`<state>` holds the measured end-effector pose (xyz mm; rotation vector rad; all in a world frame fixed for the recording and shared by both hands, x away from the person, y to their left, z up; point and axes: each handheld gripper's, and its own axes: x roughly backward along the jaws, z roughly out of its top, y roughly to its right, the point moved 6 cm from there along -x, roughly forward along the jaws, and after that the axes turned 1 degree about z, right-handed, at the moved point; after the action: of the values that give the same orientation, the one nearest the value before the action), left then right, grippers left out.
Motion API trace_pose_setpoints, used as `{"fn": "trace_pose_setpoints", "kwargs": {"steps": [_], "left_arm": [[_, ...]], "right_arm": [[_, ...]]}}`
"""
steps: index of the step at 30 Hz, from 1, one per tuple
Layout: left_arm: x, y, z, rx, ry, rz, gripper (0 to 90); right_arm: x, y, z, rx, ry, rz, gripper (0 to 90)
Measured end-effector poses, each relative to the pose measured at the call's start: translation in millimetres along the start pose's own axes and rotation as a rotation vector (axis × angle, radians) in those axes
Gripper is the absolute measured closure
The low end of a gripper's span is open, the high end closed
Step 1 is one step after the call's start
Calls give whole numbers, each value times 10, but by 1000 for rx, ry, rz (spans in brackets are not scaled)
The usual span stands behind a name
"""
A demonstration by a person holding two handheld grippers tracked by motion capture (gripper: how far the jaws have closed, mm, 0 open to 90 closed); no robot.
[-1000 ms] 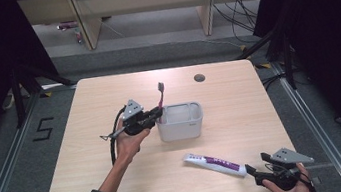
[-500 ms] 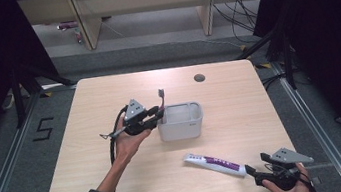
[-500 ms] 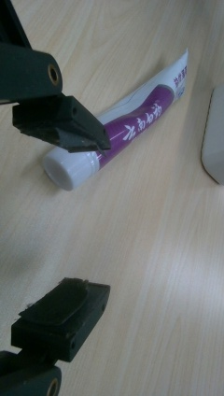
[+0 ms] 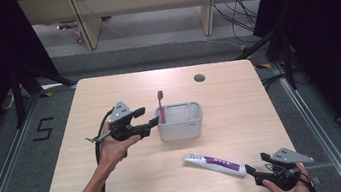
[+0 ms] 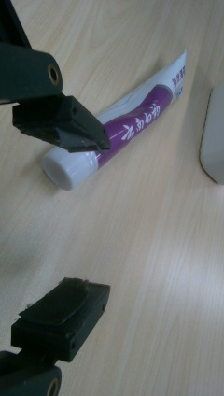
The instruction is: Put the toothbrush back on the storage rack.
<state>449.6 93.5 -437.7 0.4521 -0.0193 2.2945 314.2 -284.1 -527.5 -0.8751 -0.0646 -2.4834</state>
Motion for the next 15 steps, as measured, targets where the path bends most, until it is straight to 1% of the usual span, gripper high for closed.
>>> {"fn": "trace_pose_setpoints", "kwargs": {"steps": [1, 2, 3, 4, 5, 6, 7, 8, 9, 10, 11, 12, 13, 14, 15], "left_arm": [[63, 14, -23, 4, -13, 0, 307], [120, 23, -48, 0, -22, 5, 304], [180, 26, -68, -11, -28, 20, 304], [246, 31, -80, -18, -26, 31, 300], [303, 30, -89, -19, -19, 34, 299], [367, 24, -99, -21, -17, 52, 295], [417, 26, -113, -22, -14, 59, 287], [459, 28, -134, -27, -23, 59, 280], [499, 36, -159, -30, -27, 57, 262], [545, 44, -191, -39, -33, 57, 245], [583, 48, -229, -50, -34, 54, 237], [623, 40, -271, -65, -49, 63, 229], [656, 27, -310, -70, -57, 73, 217], [684, 15, -346, -70, -55, 71, 199], [722, 8, -385, -63, -68, 74, 186]], "right_arm": [[-1, 1, 1, 0, 1, -1, 263], [0, -7, -3, -10, -1, 0, 263], [-3, -11, -1, -10, 5, -1, 263], [1, -6, 0, -8, 6, -11, 263], [2, -14, -3, -17, 3, -15, 263], [-8, -3, 3, 3, 8, -8, 263], [-13, 1, 2, 7, 10, -10, 263], [-13, 1, 2, 7, 10, -10, 263], [-25, -9, 7, -5, 23, 2, 263], [-4, 1, 2, 1, 4, -16, 263], [-6, 17, 7, 19, 10, -21, 263], [-4, 16, 4, 17, 7, -19, 263], [-5, -3, 0, 0, 1, -3, 263], [0, -10, 0, -5, -1, 1, 263], [0, -9, 3, -5, 2, 0, 263]]}}
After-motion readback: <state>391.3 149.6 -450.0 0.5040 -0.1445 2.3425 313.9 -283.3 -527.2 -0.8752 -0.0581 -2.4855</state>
